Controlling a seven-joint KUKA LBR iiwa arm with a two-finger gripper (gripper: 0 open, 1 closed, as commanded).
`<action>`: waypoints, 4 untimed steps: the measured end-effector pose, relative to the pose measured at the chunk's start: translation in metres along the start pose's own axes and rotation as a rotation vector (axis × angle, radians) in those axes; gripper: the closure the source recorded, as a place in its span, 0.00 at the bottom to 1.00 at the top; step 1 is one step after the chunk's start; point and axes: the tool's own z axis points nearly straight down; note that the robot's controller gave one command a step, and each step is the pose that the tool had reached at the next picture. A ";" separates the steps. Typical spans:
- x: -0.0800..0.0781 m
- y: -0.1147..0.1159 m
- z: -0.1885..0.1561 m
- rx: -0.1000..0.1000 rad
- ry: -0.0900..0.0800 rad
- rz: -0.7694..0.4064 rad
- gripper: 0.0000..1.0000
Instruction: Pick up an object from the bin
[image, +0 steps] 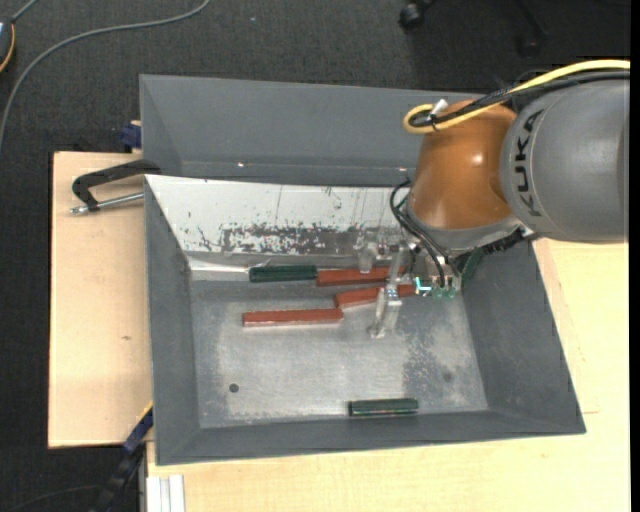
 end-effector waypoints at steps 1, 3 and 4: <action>-0.016 0.058 0.062 -0.001 -0.005 -0.098 0.00; -0.010 -0.027 -0.079 0.004 -0.015 -0.130 1.00; -0.007 0.034 -0.005 -0.003 0.004 -0.034 1.00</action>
Offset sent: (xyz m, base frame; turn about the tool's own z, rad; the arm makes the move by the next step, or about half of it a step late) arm 0.0146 0.0551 -0.0618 -0.0941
